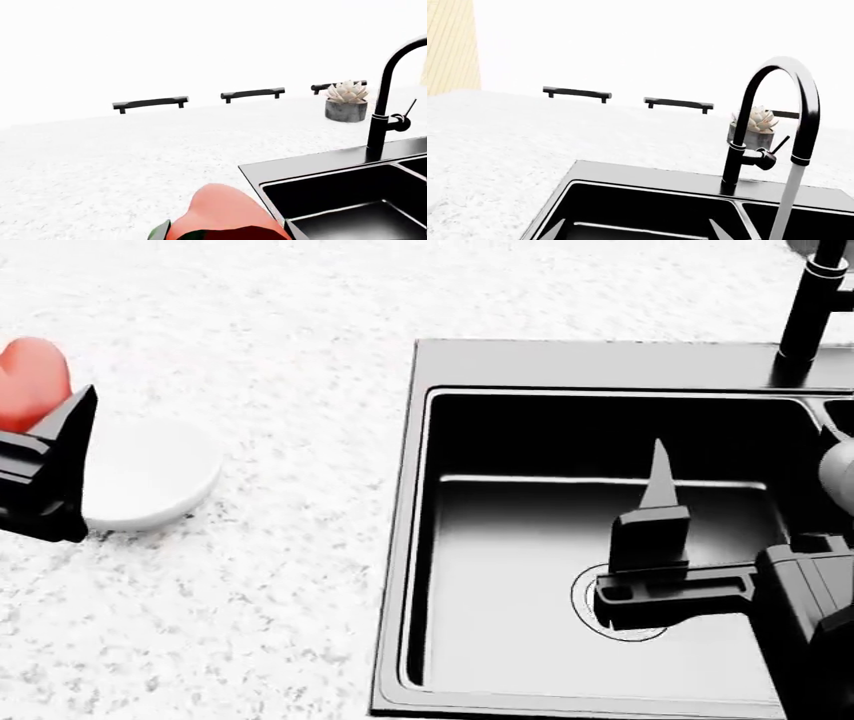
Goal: Pick the eggplants and mangos from the sink and place them in one bowl. Place the bell pepper in the other bowl. Then turn off the sink faucet.
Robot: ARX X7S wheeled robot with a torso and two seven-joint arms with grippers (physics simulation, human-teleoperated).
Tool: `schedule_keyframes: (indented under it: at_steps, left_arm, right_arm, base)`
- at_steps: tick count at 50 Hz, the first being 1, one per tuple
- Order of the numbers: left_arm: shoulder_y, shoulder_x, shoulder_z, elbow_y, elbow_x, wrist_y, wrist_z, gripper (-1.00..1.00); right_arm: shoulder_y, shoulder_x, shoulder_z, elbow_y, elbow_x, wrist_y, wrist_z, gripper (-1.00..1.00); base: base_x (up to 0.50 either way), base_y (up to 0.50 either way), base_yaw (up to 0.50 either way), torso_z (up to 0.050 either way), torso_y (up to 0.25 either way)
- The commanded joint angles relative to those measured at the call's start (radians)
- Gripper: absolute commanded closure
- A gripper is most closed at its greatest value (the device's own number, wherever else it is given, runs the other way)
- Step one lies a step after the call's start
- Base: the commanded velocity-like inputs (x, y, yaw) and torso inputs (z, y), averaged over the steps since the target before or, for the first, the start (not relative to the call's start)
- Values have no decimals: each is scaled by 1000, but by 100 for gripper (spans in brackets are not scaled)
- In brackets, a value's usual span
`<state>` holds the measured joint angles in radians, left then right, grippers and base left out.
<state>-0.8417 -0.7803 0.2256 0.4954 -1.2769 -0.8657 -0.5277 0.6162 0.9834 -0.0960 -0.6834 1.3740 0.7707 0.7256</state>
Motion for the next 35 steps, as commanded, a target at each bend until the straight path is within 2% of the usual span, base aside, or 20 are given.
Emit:
schedule_keyframes:
  at_steps: [1, 14, 29, 35]
  left_arm:
    - [-2, 4, -6, -23, 2, 5, 2, 100]
    - [-5, 7, 4, -37, 21, 13, 22, 100]
    - [-3, 20, 17, -30, 16, 11, 16, 100]
    - [-29, 49, 44, -30, 7, -1, 29, 100]
  right_arm:
    - [1, -7, 1, 5, -9, 1, -9, -100]
    - [18, -17, -7, 14, -30, -3, -19, -100]
    - [-20, 2, 17, -1, -18, -15, -8, -100]
    - [-10, 5, 12, -8, -15, -9, -13, -100]
  base:
    - [212, 501, 0, 0, 0]
    - [335, 472, 0, 0, 0]
    - [482, 314, 0, 0, 1]
    - [402, 391, 0, 0, 2]
